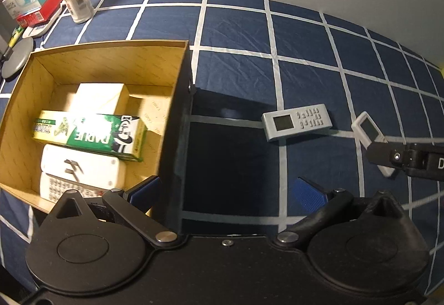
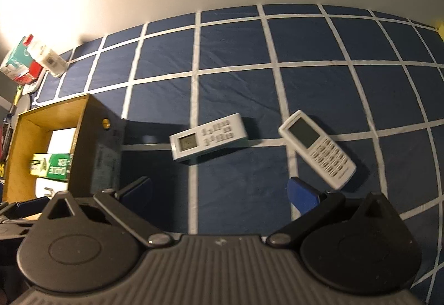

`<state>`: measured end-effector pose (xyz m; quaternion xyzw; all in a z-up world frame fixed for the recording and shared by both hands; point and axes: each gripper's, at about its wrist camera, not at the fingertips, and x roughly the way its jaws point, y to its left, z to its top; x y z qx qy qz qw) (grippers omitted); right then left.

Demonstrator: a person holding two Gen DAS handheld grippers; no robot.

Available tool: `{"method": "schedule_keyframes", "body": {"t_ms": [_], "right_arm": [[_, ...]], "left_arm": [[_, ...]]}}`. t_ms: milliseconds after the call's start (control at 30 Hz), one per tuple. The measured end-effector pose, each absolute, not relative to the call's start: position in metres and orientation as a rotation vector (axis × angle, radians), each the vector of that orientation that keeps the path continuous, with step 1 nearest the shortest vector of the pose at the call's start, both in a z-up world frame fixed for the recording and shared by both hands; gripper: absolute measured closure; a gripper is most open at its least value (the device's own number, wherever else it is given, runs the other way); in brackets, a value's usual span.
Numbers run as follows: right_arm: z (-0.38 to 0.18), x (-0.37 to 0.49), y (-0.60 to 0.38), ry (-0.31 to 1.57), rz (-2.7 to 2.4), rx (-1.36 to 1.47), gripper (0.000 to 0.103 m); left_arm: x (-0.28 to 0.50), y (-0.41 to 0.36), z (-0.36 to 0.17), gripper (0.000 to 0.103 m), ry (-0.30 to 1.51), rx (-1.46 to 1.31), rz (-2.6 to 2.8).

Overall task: Organize objects
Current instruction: 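Move the right tool out of the box toward the white air-conditioner remote, then close the right tool on the white air-conditioner remote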

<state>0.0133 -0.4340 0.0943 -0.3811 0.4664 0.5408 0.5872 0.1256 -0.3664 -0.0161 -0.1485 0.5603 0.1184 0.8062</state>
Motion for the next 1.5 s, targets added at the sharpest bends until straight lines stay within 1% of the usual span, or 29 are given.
{"method": "schedule_keyframes", "body": {"t_ms": [433,900,1000,1067,1200,1267,1400,1433,1500], "right_arm": [[0.069,0.04,-0.385,1.124,1.305,-0.964,0.0],[-0.001,0.045,-0.326,1.207,1.33,-1.037,0.004],[-0.016,0.045,-0.319,1.231,1.327,-1.048,0.007],[-0.025,0.046,-0.318,1.251,1.315,-1.034,0.012],[-0.039,0.046,-0.314,1.273,1.312,-1.054,0.017],[-0.044,0.047,-0.315,1.288,1.304,-1.04,0.023],[-0.05,0.046,-0.313,1.301,1.306,-1.047,0.026],[-0.051,0.046,-0.313,1.303,1.308,-1.049,0.03],[-0.053,0.044,-0.312,1.305,1.311,-1.054,0.034]], "left_arm": [[0.169,-0.383,-0.046,0.0,1.234,-0.41,0.348],[0.229,-0.388,-0.105,0.0,1.317,-0.476,0.351],[0.237,-0.388,-0.117,0.0,1.335,-0.487,0.337],[0.242,-0.388,-0.123,0.0,1.345,-0.491,0.327],[0.247,-0.388,-0.132,0.0,1.345,-0.509,0.317],[0.249,-0.388,-0.135,0.0,1.344,-0.519,0.308],[0.252,-0.388,-0.141,0.001,1.359,-0.528,0.291],[0.253,-0.388,-0.143,0.003,1.36,-0.537,0.283],[0.254,-0.388,-0.145,0.004,1.366,-0.54,0.273]]}}
